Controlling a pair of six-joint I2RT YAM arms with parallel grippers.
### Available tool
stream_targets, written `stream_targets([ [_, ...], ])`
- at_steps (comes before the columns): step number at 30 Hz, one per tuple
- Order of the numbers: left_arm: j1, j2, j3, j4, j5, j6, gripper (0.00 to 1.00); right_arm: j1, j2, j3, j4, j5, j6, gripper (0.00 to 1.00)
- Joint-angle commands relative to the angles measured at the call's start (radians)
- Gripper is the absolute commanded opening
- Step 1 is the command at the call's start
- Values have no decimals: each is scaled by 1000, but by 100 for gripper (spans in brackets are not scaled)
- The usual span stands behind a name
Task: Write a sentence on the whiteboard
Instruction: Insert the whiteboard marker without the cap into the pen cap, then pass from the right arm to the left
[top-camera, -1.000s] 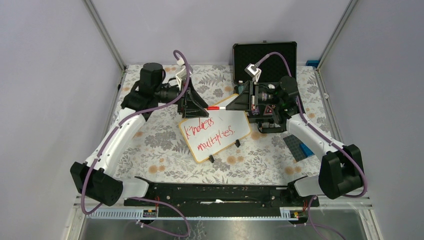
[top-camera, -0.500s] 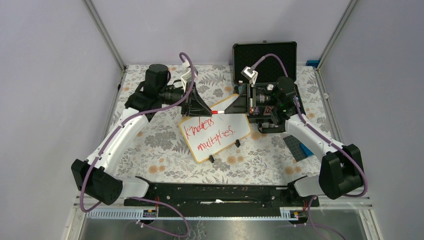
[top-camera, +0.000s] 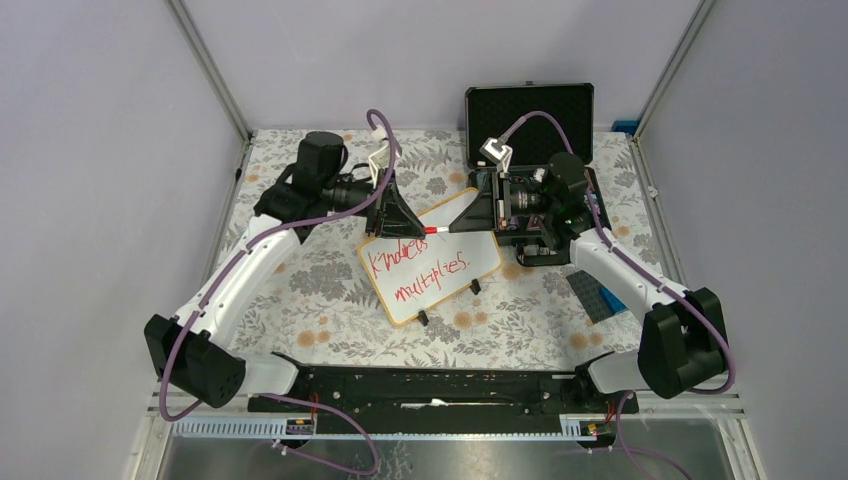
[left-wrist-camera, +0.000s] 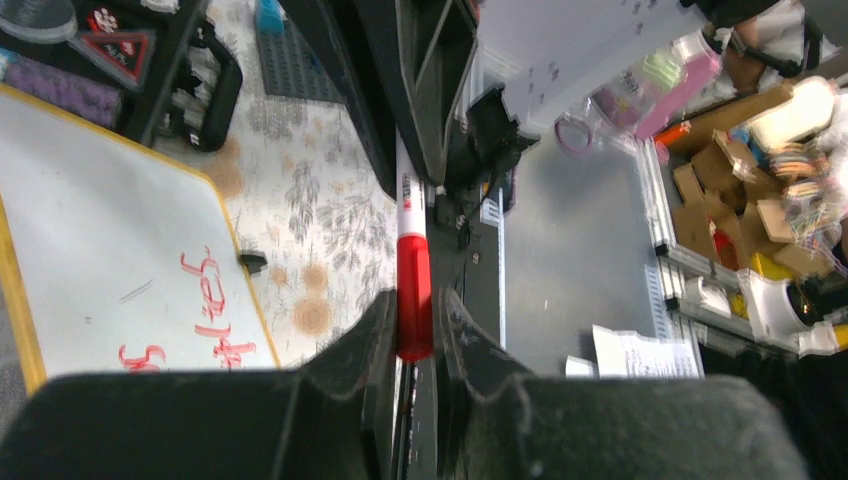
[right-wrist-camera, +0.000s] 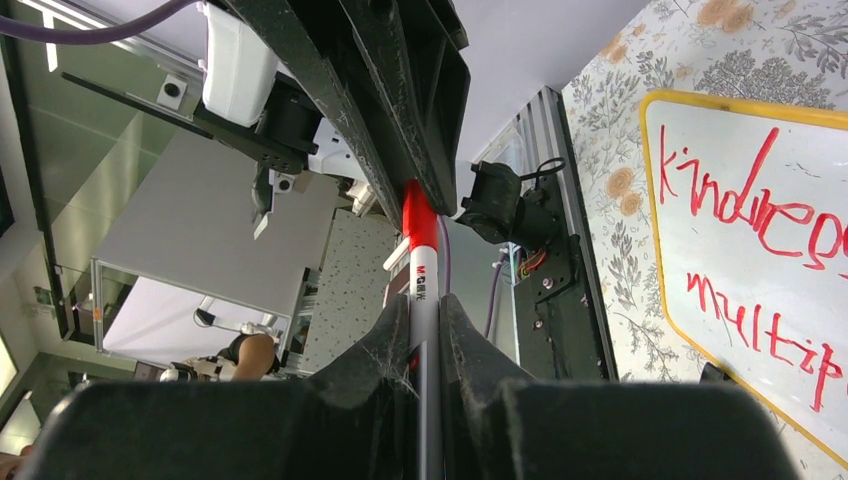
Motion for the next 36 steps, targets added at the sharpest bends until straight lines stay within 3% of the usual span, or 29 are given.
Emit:
stream_targets([
  [1, -62, 24, 36, 93, -15, 15, 0, 91, 12, 46, -25, 33, -61, 0],
  [9, -72, 28, 36, 110, -35, 6, 0, 112, 19, 63, -58, 30, -84, 0],
  [12, -72, 24, 90, -49, -121, 165, 29, 102, 9, 81, -188, 37, -192, 0],
  [16, -71, 9, 180, -261, -294, 360, 45, 62, -5, 106, -384, 88, -344, 0],
  [20, -74, 9, 224, -386, -425, 489, 48, 53, -5, 153, -566, 132, -500, 0],
  [36, -333, 85, 235, -414, -722, 562, 55, 97, 9, 156, -676, 129, -568, 0],
])
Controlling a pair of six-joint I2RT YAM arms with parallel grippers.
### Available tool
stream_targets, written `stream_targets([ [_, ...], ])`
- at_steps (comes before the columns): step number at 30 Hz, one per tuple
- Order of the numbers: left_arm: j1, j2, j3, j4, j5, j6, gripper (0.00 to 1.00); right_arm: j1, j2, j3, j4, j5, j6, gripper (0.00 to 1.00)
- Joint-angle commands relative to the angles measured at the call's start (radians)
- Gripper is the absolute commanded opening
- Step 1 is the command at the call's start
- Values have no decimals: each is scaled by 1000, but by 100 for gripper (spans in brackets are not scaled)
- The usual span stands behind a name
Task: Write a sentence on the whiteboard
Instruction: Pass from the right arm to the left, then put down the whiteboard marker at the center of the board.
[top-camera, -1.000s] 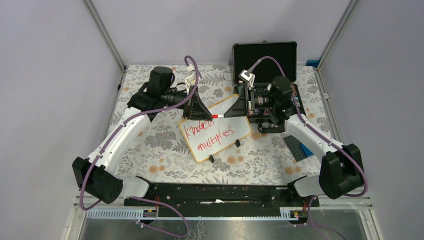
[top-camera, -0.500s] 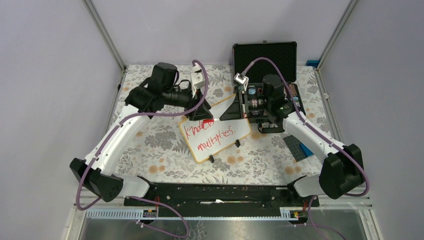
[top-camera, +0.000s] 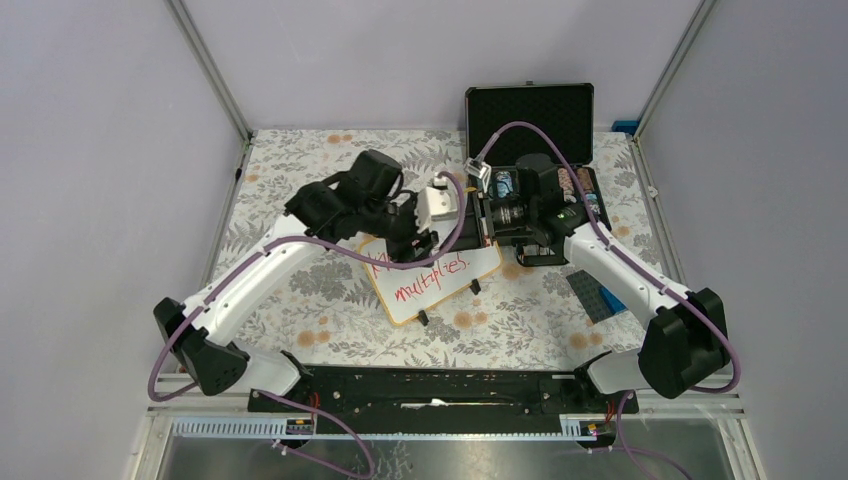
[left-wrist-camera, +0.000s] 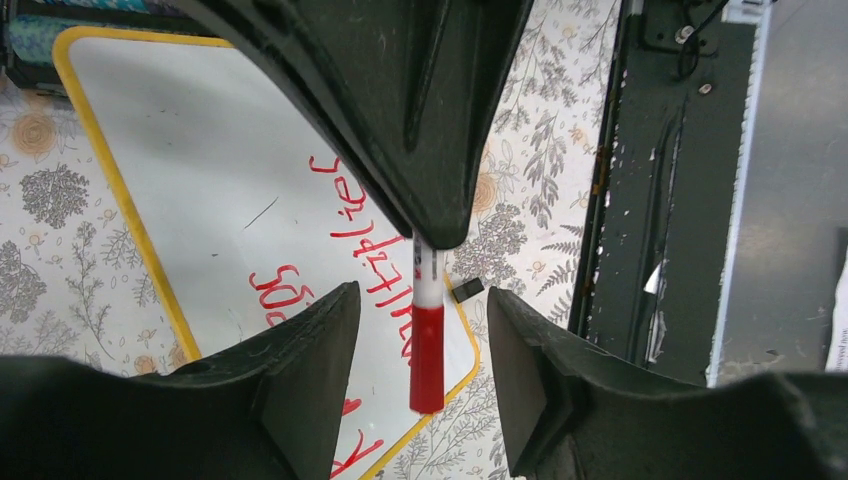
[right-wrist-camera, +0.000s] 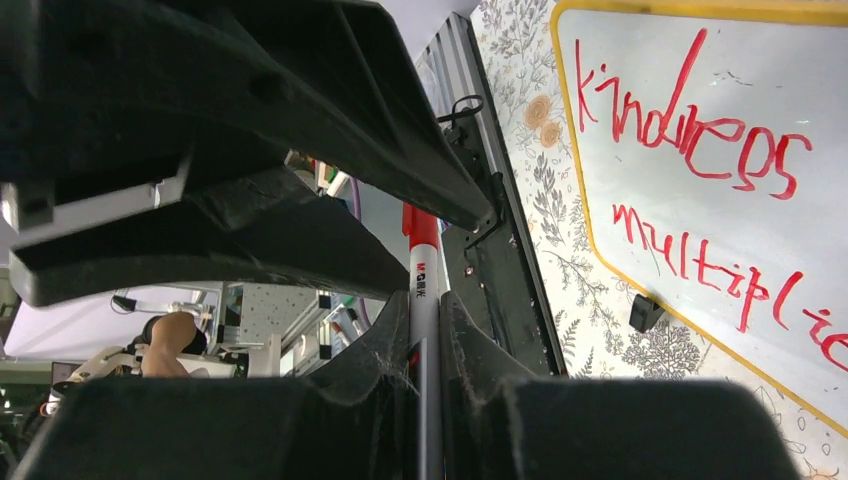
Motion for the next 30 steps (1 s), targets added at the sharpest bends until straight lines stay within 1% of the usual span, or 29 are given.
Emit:
stream_targets([
  [1, -62, 24, 39, 34, -138, 25, 55, 18, 1, 42, -18, -8, -32, 0],
  [3, -76, 26, 36, 58, -171, 13, 52, 21, -3, 40, -20, -13, -33, 0],
  [4, -79, 26, 36, 60, -171, 16, 47, 22, -5, 39, -19, -16, -35, 0],
  [7, -82, 27, 34, 58, -180, 16, 25, 22, -9, 33, -20, -18, -37, 0],
  [10, -82, 15, 16, 59, -188, 20, 8, 22, -10, 32, -20, -14, -41, 0],
  [11, -81, 9, 9, 59, -190, 17, 4, 20, -9, 34, -20, -12, -42, 3],
  [12, -78, 4, 3, 61, -182, 12, 1, 19, -8, 37, -20, -9, -41, 8],
  [13, -72, -1, -3, 61, -175, 6, 0, 15, -7, 42, -18, -9, -40, 13],
  [15, -50, -7, -13, 63, -143, -10, 0, -4, -6, 55, -19, -5, -39, 20],
  [16, -31, -10, -17, 63, -120, -18, 0, -18, -4, 61, -18, 0, -36, 27],
  [18, 17, -13, -18, 63, -70, -36, 0, -49, -1, 77, -19, -1, -33, 45],
  [19, 46, -14, -18, 67, -44, -47, 0, -66, 0, 85, -20, -2, -29, 53],
  [21, 107, -17, -13, 74, -1, -70, 0, -99, -5, 99, -19, -1, -31, 65],
  [23, 170, -14, -7, 79, 38, -88, 0, -132, -10, 112, -19, -1, -32, 80],
  [25, 240, -5, 1, 83, 77, -112, 0, -166, -14, 125, -20, -4, -34, 90],
  [26, 278, 1, 4, 90, 92, -127, 0, -188, -17, 129, -21, -8, -36, 95],
  [27, 318, 7, 8, 101, 98, -149, 0, -209, -19, 135, -21, -12, -41, 97],
  [30, 451, 17, 1, 161, 79, -228, 0, -275, -23, 147, -61, -15, -78, 100],
])
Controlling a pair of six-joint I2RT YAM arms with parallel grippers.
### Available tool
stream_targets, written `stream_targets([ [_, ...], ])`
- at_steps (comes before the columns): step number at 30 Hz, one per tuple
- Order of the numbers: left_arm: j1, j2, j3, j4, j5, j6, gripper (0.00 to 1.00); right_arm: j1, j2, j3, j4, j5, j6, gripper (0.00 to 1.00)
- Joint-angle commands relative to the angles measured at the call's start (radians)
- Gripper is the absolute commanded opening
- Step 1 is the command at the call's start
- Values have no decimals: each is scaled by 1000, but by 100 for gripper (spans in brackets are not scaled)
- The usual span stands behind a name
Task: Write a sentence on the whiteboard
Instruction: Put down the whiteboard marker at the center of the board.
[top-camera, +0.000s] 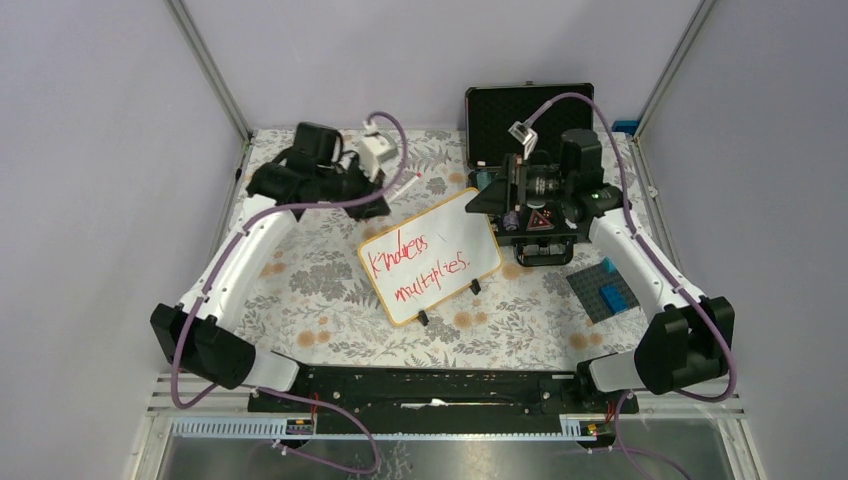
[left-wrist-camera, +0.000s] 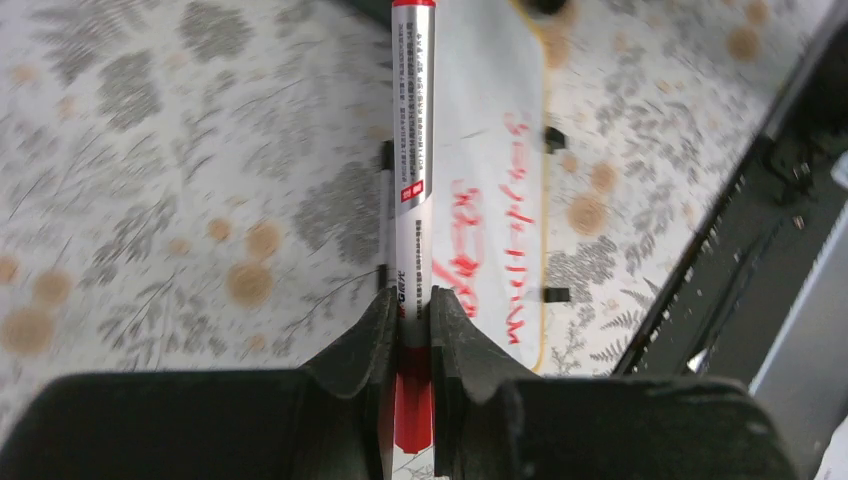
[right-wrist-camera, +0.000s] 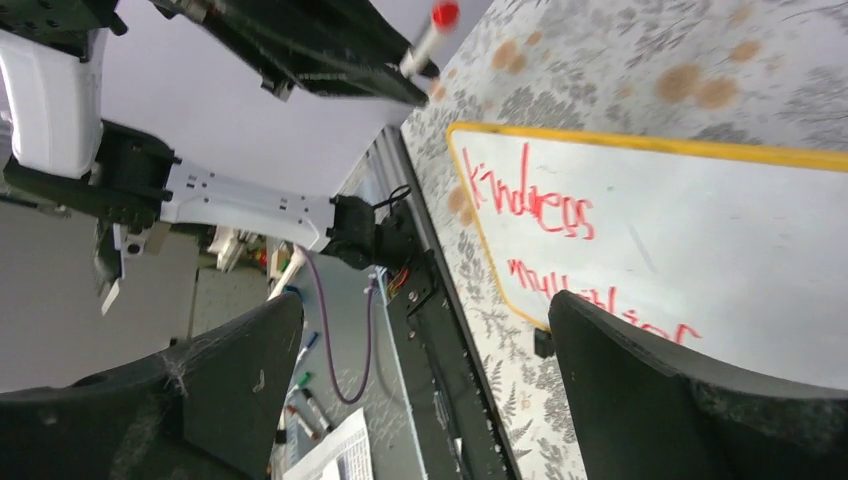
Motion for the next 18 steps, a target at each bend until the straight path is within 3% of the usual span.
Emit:
stream_targets([
  [1, 160, -3, 13, 124, 39, -126, 0, -86, -20, 60, -47, -27, -72, 100],
  [8, 371, 53, -46, 175, -38, -172, 1, -195, -18, 71, -258, 46, -295, 100],
  [13, 414, 122, -136, 180, -165, -121, 2, -201, -51, 50, -344, 163, -422, 100],
  [18, 425, 164, -257, 244, -236, -169, 0, -202, -85, 3, -347, 215, -466, 100],
])
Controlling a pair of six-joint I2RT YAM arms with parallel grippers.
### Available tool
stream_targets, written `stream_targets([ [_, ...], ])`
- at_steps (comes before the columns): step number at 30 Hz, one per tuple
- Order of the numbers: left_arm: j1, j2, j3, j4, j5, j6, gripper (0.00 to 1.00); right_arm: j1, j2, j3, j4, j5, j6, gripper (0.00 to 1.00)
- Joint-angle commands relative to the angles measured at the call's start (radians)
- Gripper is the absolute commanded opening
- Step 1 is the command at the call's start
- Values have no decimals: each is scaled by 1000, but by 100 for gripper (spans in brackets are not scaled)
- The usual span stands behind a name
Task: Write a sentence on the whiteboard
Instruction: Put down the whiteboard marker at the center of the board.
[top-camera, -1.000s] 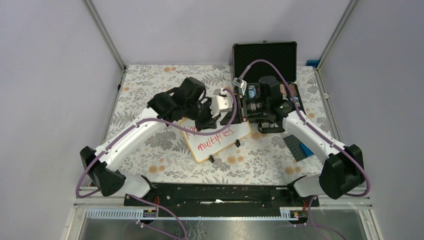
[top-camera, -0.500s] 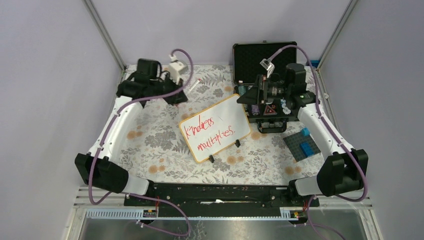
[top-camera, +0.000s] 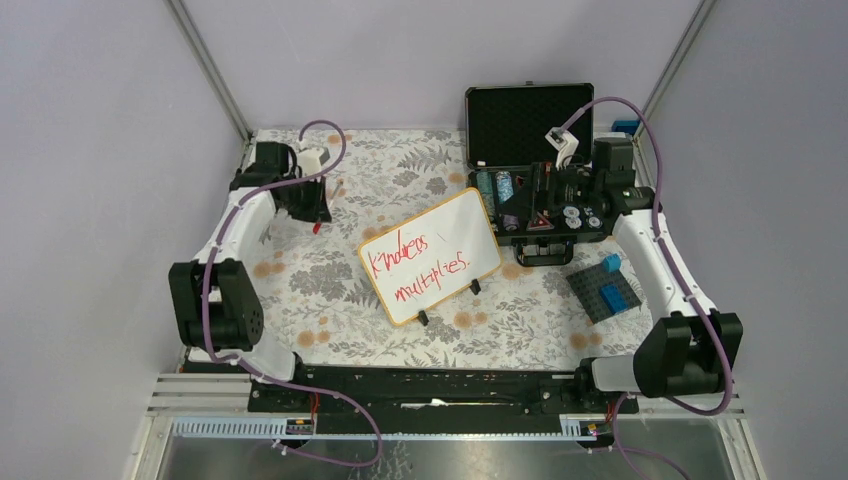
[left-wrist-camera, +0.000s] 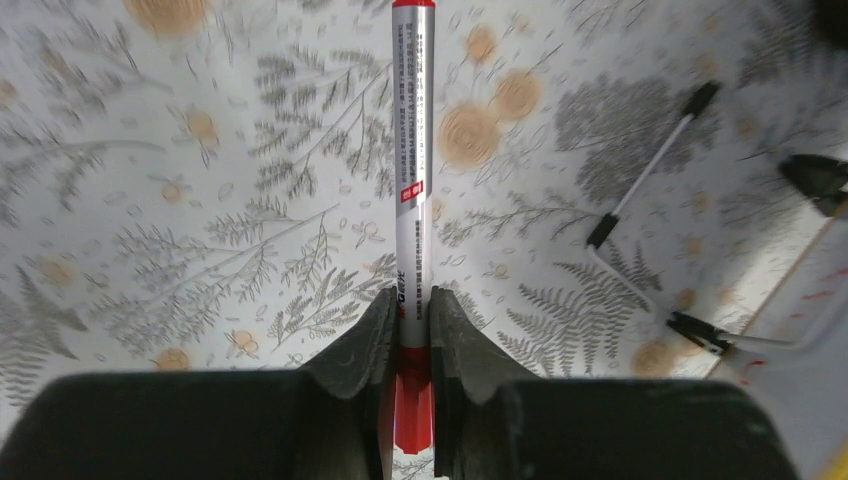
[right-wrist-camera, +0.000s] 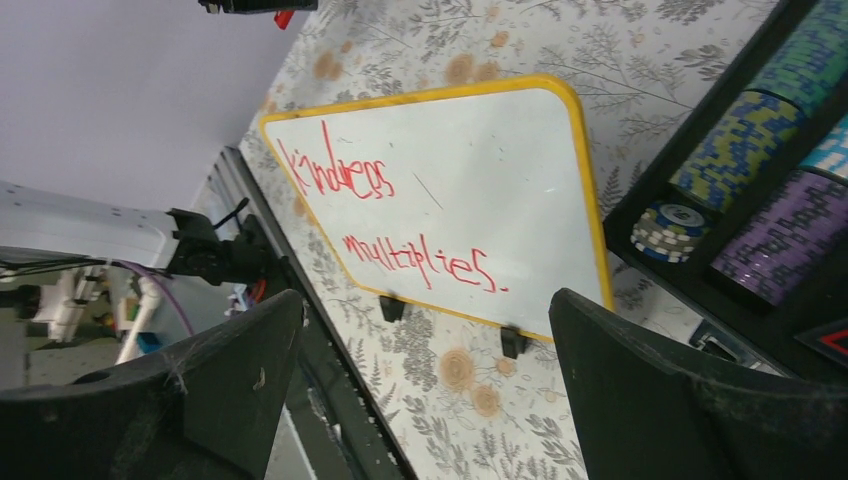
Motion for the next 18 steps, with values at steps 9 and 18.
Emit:
stream_targets([
  [9, 35, 135, -189, 165, -194, -59, 0, -1, -73, -78, -33, 72, -124, 100],
  [18, 44, 196, -220, 197, -219, -64, 10, 0, -79, -97, -34, 80, -137, 99],
])
